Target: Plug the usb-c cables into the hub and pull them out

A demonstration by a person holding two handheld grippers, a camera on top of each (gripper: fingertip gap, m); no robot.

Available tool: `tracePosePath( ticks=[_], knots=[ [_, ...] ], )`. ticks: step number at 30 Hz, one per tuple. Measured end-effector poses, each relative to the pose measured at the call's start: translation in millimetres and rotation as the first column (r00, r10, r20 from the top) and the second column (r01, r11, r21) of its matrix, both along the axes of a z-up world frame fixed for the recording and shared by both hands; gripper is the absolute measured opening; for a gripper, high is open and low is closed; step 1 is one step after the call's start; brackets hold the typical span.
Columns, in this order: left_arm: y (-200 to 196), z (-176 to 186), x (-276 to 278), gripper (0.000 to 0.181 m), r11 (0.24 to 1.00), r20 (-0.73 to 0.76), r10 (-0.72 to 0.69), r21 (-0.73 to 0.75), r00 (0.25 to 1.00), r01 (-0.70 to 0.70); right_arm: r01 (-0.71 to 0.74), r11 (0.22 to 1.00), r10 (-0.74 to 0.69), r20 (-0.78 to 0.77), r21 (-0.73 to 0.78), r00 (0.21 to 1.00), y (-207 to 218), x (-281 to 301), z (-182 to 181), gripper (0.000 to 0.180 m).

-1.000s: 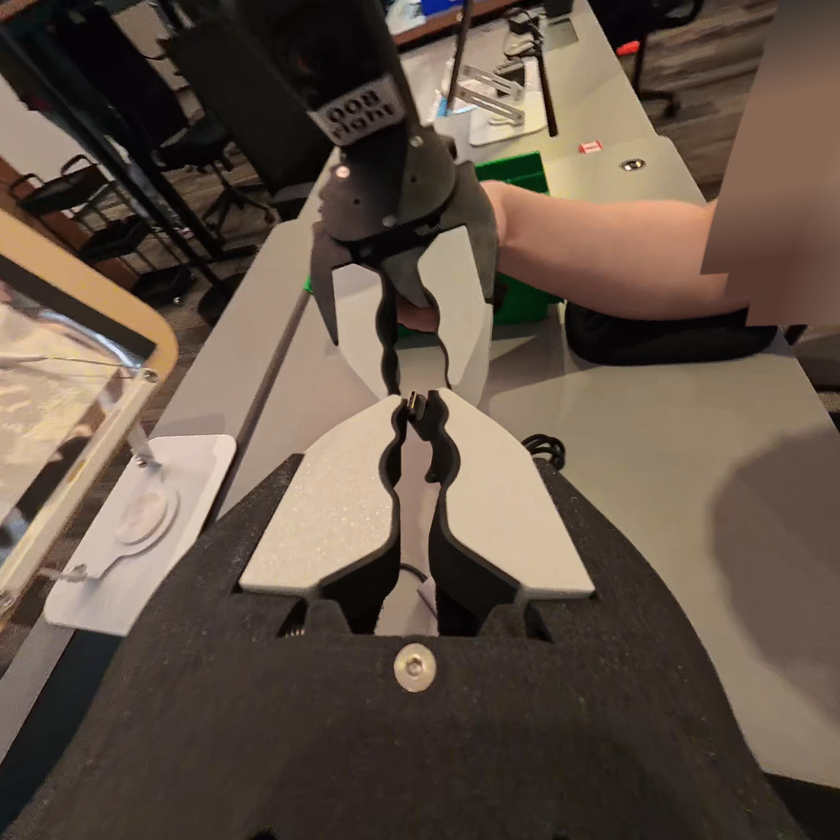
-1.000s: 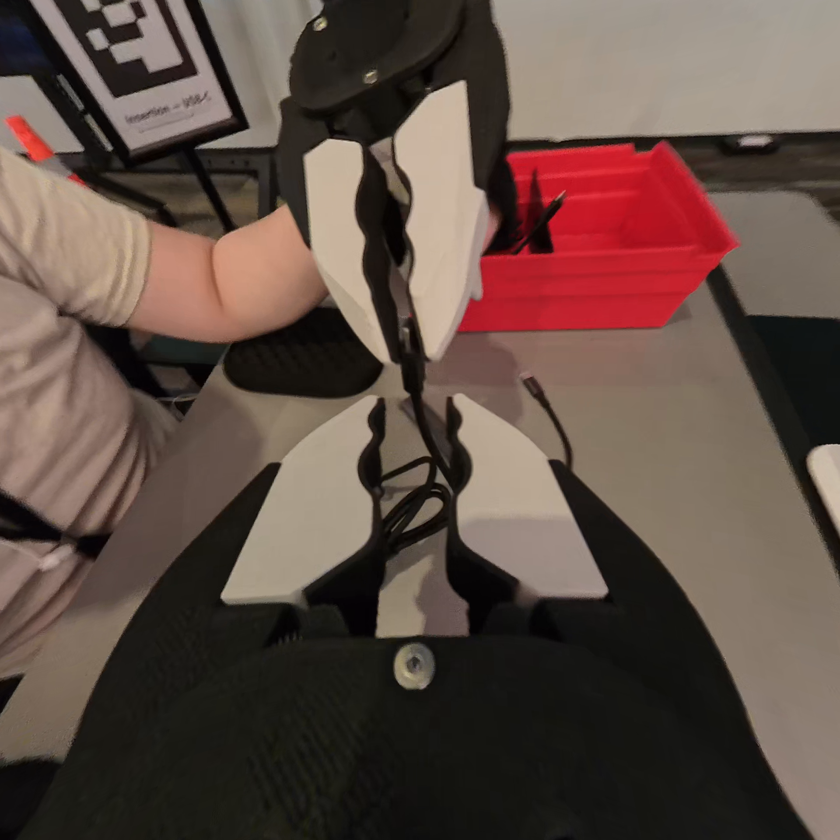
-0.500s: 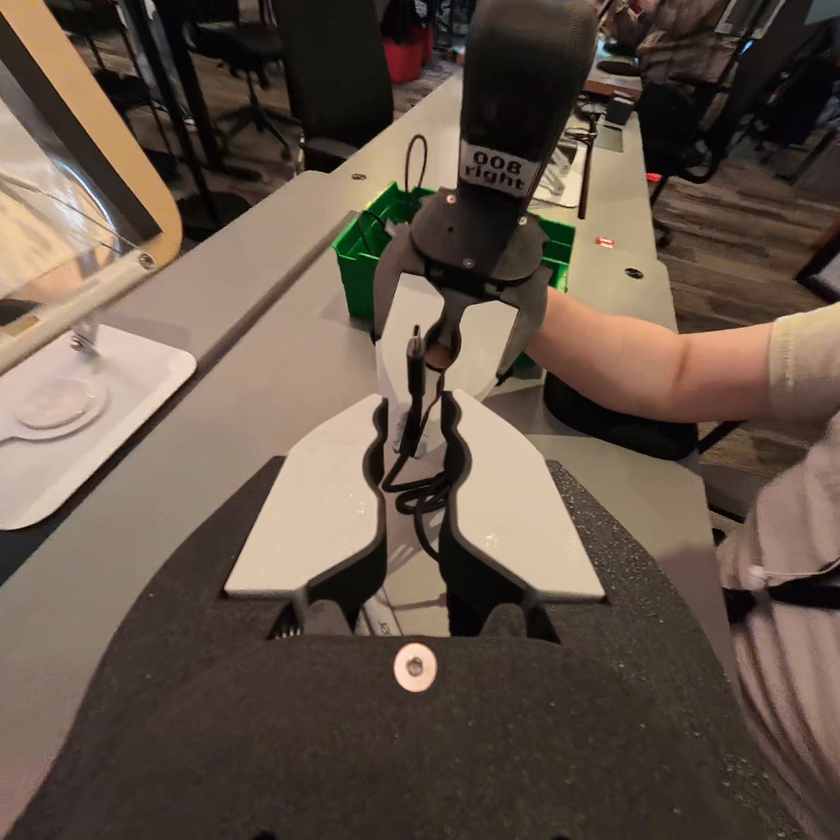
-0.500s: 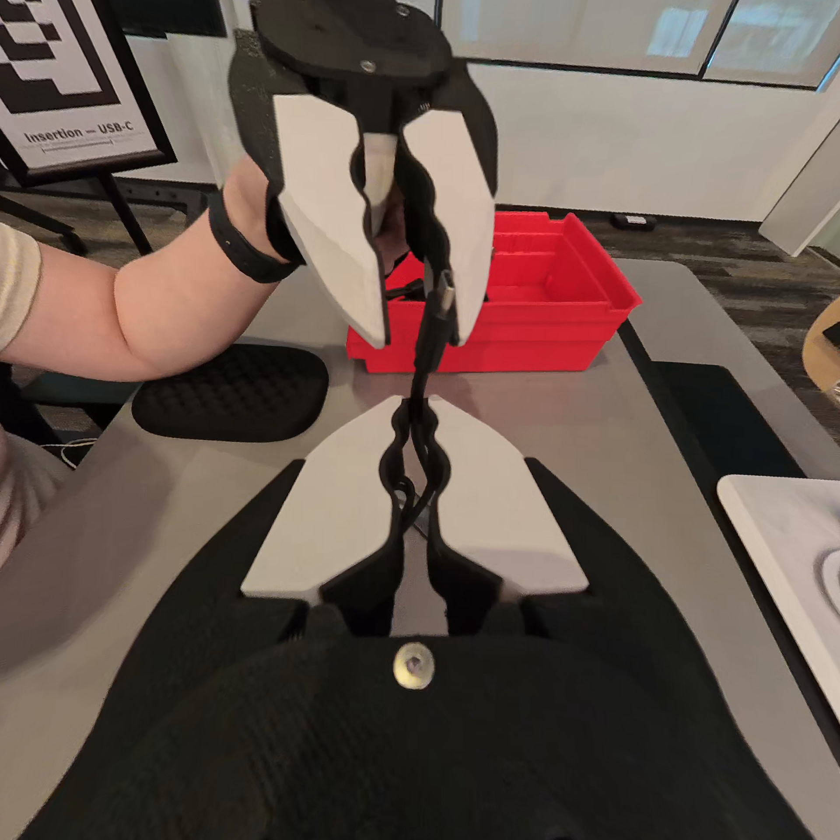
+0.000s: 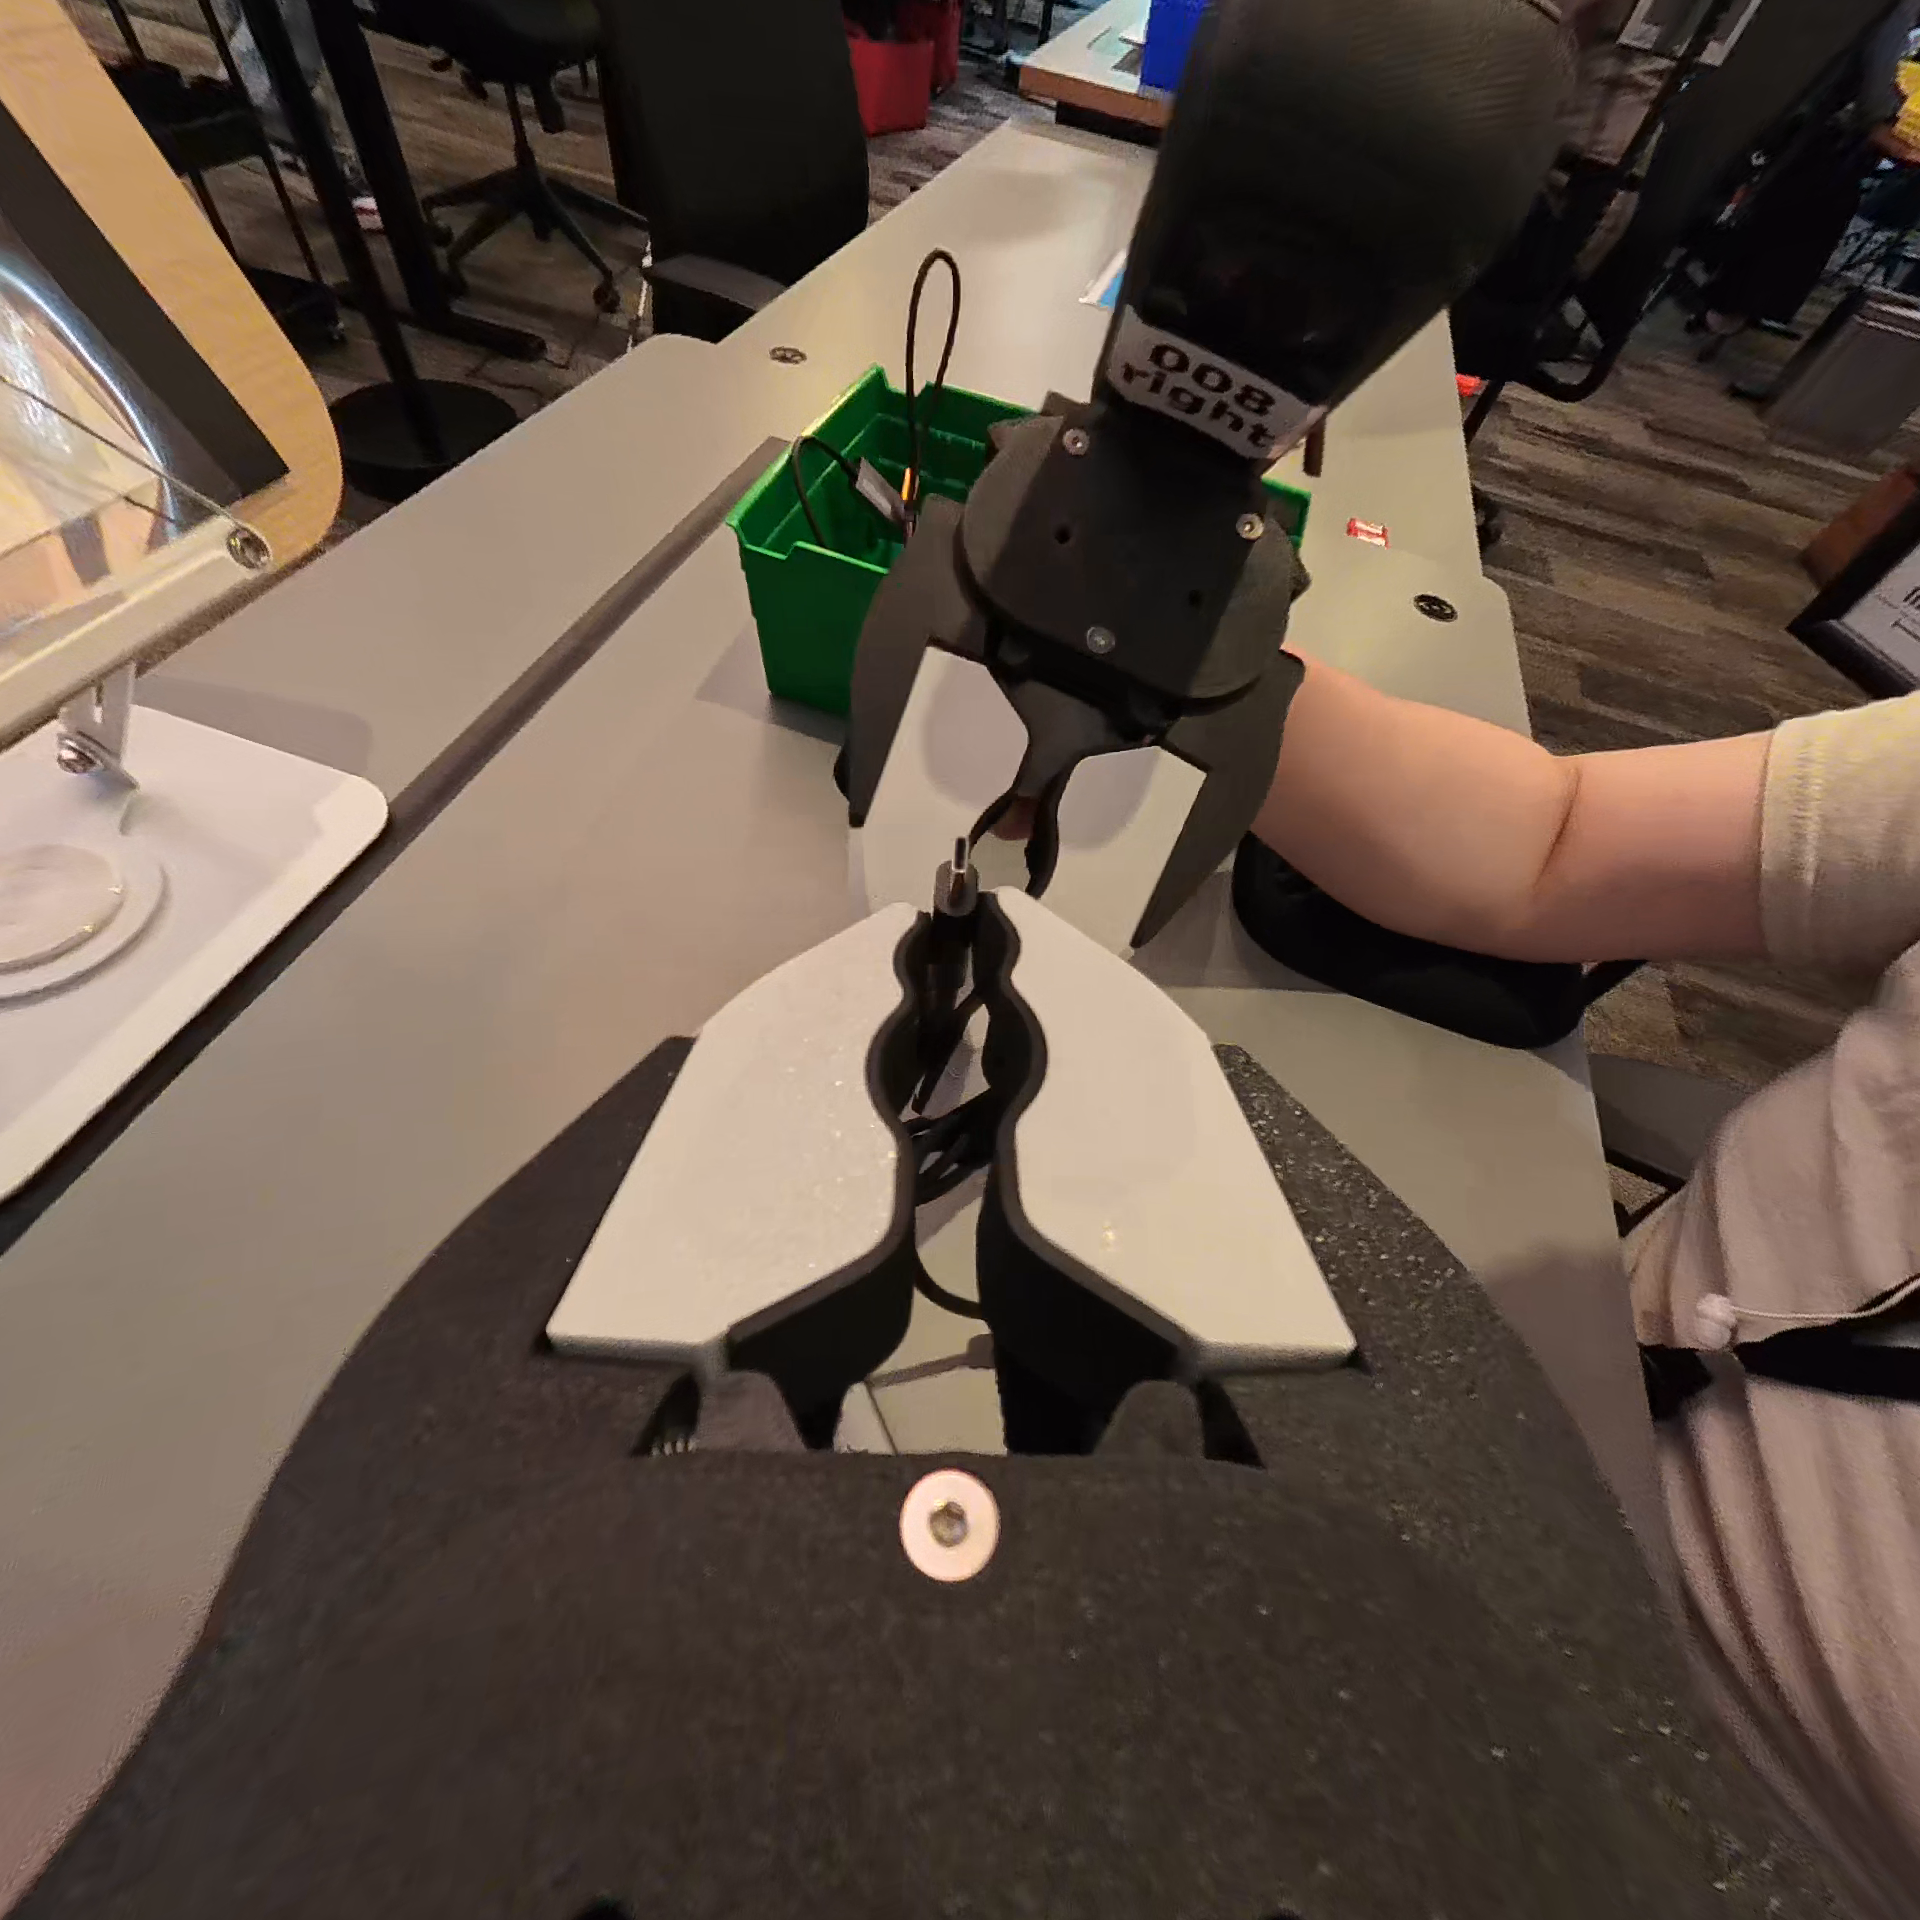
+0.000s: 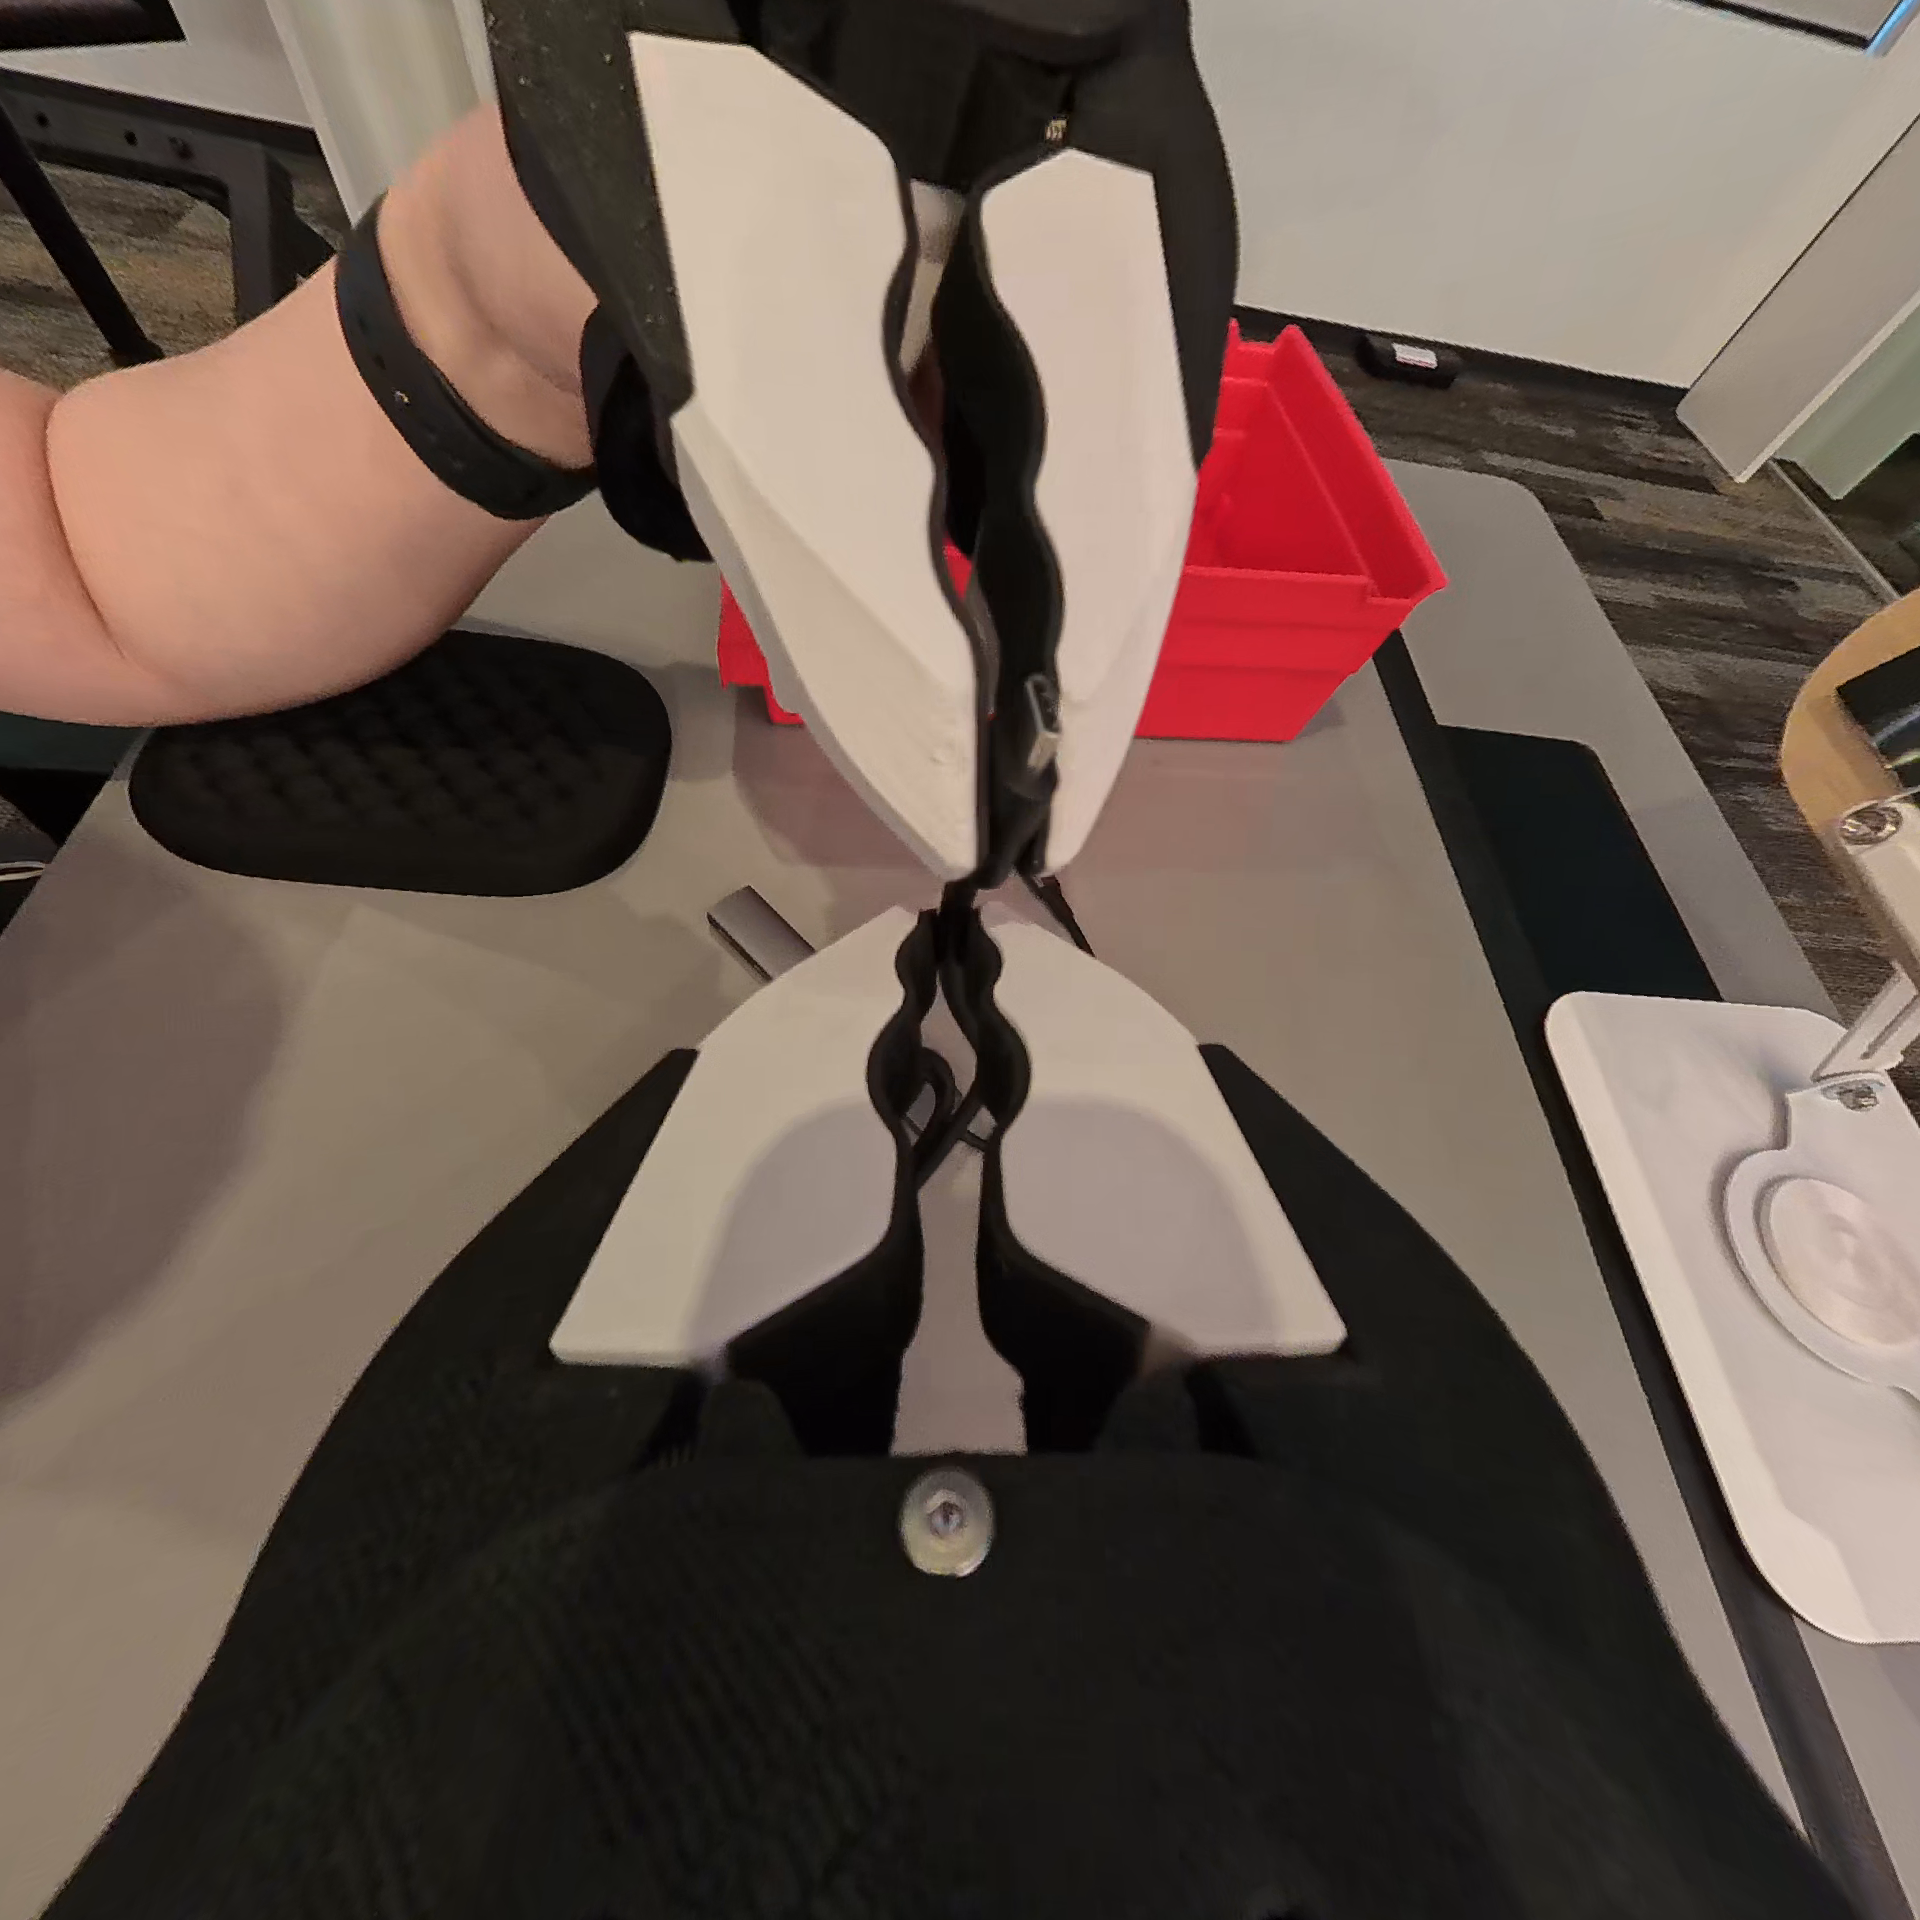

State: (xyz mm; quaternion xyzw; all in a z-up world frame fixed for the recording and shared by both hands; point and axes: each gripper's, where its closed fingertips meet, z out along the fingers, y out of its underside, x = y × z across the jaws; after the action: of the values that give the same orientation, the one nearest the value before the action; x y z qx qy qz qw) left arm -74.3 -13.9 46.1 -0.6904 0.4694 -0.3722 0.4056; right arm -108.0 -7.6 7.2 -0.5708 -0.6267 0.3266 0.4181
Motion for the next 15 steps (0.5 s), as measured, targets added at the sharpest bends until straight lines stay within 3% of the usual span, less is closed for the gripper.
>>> tracePosePath(
  ticks=[3,4,5,8,10,12,14,15],
  knots=[
    [-8.0,9.4,2.0,0.006,1.0,0.012,-0.015,-0.023,1.0,0.016,-0.043,0.998,0.044,-0.01,0.038,0.999,-8.8,5.0,8.9,0.009],
    [-12.7,18.3,2.3,0.006,1.0,0.036,-0.021,-0.006,0.999,0.021,-0.05,0.995,0.052,-0.012,0.084,0.999,-12.7,9.7,17.3,0.022],
    [-18.9,28.5,2.0,0.007,0.999,0.061,-0.031,0.014,0.998,0.03,-0.059,0.987,0.062,-0.018,0.151,0.998,-18.0,16.0,28.4,0.033],
    [-43.0,60.8,-0.5,0.006,0.994,0.134,-0.077,0.081,0.988,0.066,-0.049,0.908,0.118,-0.141,0.417,0.983,-43.5,37.2,81.5,0.038],
    [-62.9,82.6,-0.2,0.006,0.989,0.2,-0.128,0.101,0.971,0.11,0.071,0.828,0.143,-0.332,0.556,0.932,-56.8,53.5,128.2,0.039],
    [-84.0,102.4,4.8,0.006,0.98,0.267,-0.193,0.098,0.944,0.173,0.261,0.748,0.169,-0.556,0.61,0.814,-58.3,75.3,167.4,0.043],
    [-100.9,121.0,14.4,0.006,0.967,0.335,-0.254,0.093,0.907,0.236,0.429,0.662,0.145,-0.667,0.614,0.731,-41.2,91.7,177.3,0.041],
    [-106.9,130.7,20.3,0.006,0.96,0.382,-0.279,0.09,0.881,0.265,0.498,0.607,0.095,-0.679,0.619,0.728,-26.2,92.5,172.6,0.046]
  ],
)
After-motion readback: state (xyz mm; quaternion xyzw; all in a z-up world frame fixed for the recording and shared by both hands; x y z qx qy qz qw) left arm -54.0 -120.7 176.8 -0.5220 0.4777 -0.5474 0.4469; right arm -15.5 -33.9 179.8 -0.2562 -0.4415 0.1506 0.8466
